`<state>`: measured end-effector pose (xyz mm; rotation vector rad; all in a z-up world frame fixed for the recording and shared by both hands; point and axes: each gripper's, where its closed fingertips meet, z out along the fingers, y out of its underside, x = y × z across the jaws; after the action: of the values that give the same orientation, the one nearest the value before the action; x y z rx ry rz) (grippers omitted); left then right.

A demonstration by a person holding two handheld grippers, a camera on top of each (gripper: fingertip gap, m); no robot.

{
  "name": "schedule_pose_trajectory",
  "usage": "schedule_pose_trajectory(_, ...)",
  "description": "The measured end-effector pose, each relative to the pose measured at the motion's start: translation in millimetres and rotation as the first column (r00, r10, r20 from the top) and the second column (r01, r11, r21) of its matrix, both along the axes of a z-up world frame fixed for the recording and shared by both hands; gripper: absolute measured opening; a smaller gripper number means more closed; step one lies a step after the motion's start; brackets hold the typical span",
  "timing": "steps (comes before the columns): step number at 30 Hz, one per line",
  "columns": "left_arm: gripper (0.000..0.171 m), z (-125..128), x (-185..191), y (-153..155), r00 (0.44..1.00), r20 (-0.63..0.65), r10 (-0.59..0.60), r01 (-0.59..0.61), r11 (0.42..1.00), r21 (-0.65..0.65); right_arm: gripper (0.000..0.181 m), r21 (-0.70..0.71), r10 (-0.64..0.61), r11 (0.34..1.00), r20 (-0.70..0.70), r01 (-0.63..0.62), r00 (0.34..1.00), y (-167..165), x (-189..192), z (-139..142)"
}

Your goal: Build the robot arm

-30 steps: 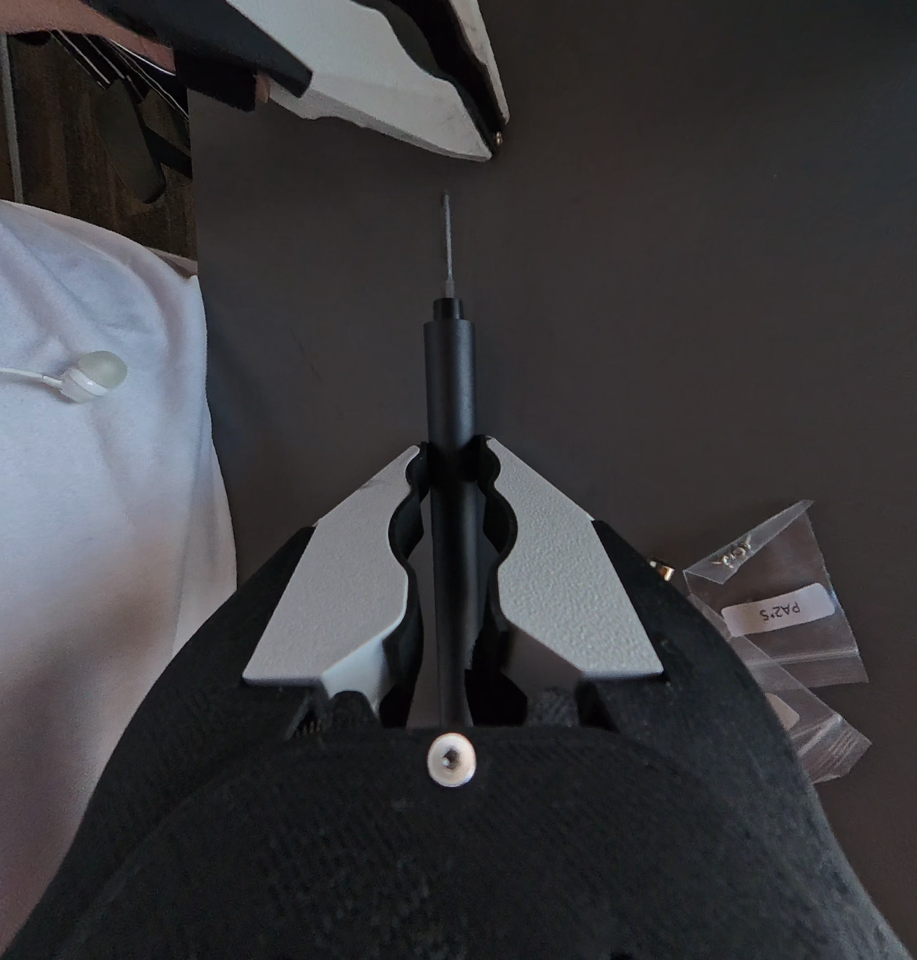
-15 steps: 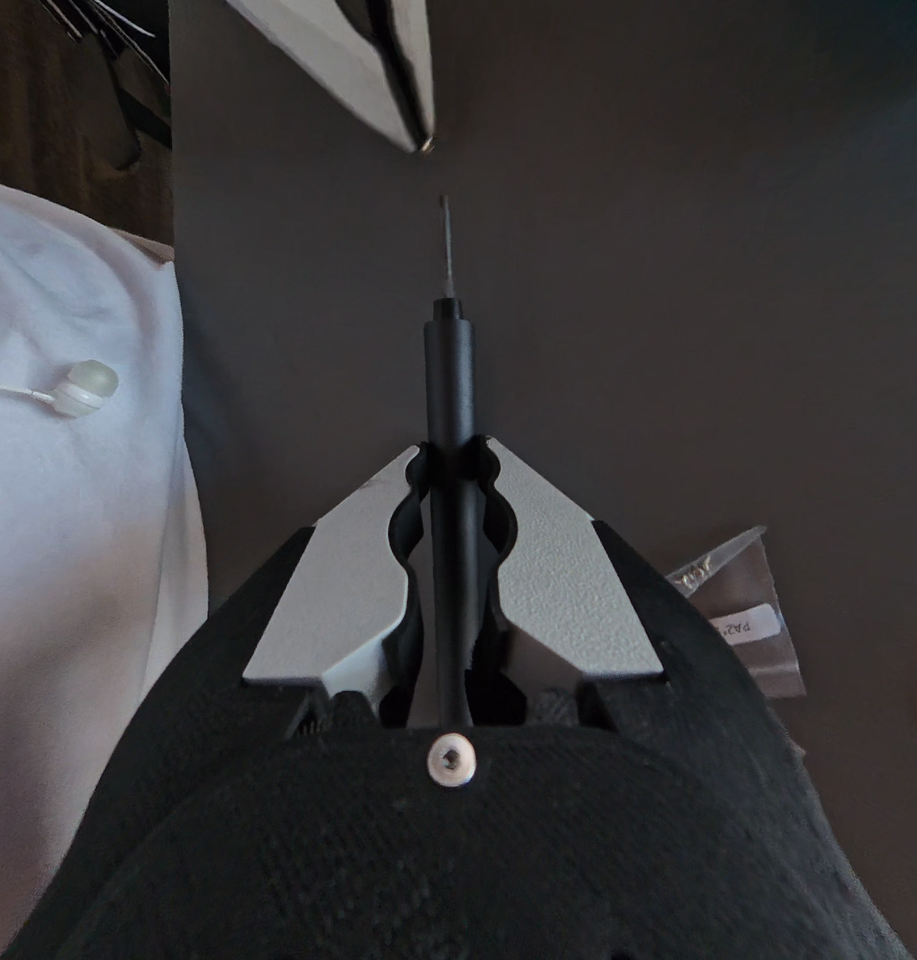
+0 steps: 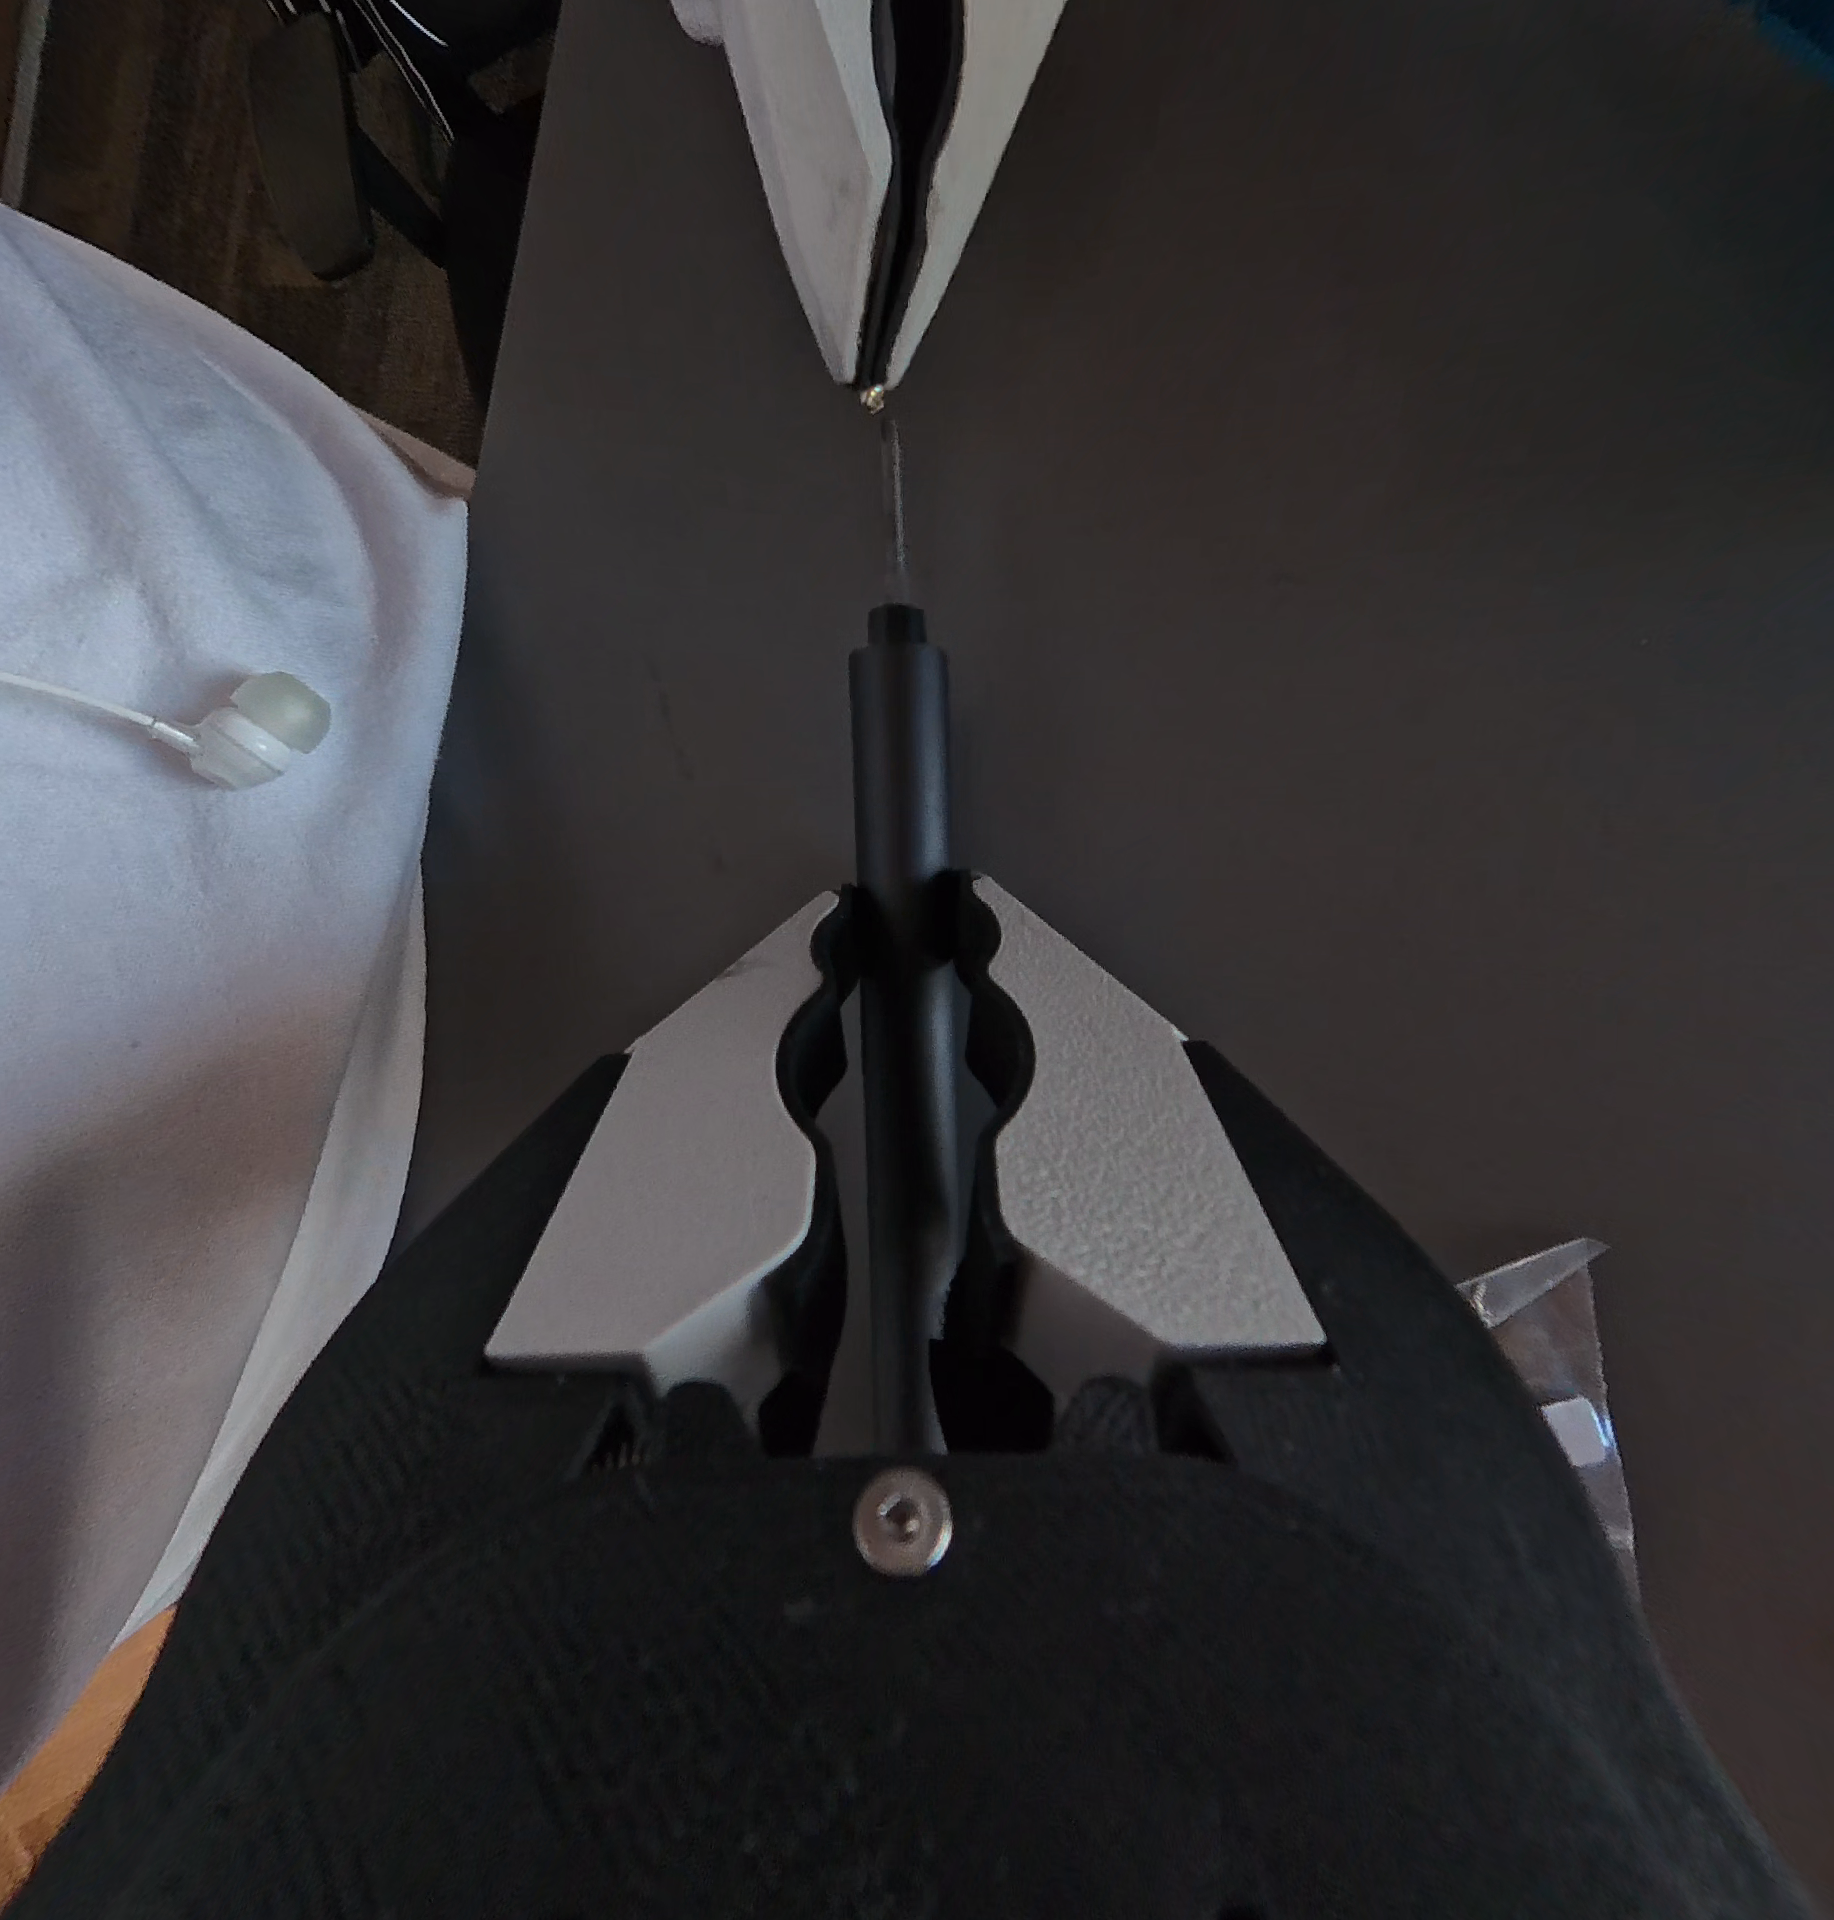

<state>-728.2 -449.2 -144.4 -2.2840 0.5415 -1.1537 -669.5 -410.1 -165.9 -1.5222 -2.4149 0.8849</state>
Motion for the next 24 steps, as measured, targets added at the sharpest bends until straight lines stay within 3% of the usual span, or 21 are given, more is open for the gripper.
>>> schedule_pose_trajectory(24, 0.000, 2.2, 4.7, -3.5, 0.999, 0.009, -0.031, 0.030, 1.000, 0.008, 0.018, -0.017, 0.029, 0.999, -0.002, -0.029, 1.000, -4.5, 0.0, 0.3)
